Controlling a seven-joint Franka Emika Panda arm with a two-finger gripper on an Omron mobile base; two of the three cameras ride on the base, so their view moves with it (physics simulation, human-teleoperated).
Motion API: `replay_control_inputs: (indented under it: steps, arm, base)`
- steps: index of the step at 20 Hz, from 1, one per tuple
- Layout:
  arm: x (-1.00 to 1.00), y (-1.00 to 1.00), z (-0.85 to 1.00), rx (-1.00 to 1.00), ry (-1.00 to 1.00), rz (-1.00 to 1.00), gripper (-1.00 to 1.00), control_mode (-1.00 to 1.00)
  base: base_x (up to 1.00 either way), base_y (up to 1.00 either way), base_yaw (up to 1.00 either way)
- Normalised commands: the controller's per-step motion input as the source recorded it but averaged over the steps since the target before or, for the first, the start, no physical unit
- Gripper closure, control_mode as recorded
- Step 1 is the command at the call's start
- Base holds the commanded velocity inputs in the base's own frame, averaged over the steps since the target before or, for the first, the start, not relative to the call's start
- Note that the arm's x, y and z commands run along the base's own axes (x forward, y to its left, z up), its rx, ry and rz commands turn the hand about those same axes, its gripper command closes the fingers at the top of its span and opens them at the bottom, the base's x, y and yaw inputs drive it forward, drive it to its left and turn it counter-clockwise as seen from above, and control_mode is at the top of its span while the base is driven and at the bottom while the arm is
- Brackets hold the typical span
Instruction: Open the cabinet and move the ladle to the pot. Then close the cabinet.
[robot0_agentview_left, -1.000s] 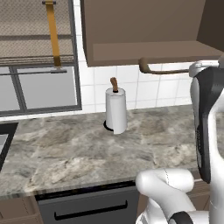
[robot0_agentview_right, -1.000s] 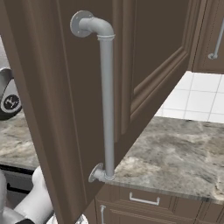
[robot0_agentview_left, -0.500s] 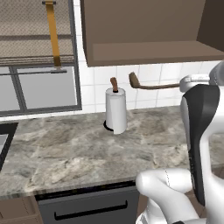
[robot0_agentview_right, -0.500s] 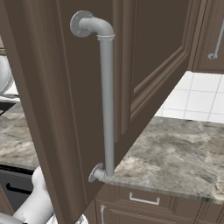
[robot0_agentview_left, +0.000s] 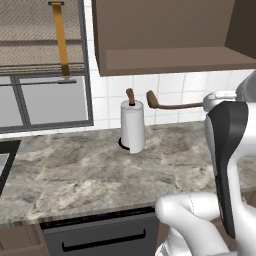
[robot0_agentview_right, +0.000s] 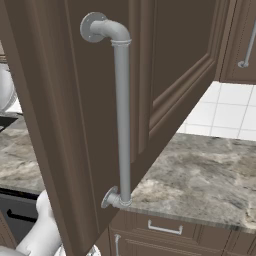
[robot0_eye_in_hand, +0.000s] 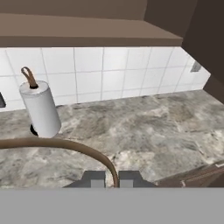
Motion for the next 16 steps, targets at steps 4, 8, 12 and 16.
replay_control_inputs:
  steps: [4,8,12,16]
  arm:
    - [0.0,0.0,0.0,0.0,0.0,0.0,1.0,1.0]
    - [0.0,0.0,0.0,0.0,0.0,0.0,1.0,1.0]
    - [0.0,0.0,0.0,0.0,0.0,0.0,1.0,1.0]
    - [0.0,0.0,0.0,0.0,0.0,0.0,1.0,1.0]
  base:
    - [-0.8,0.05,0.0]
    - [-1.0,0.33,0.0]
    - [-0.78,0.62,0.0]
    - [-0.29,0.63,0.0]
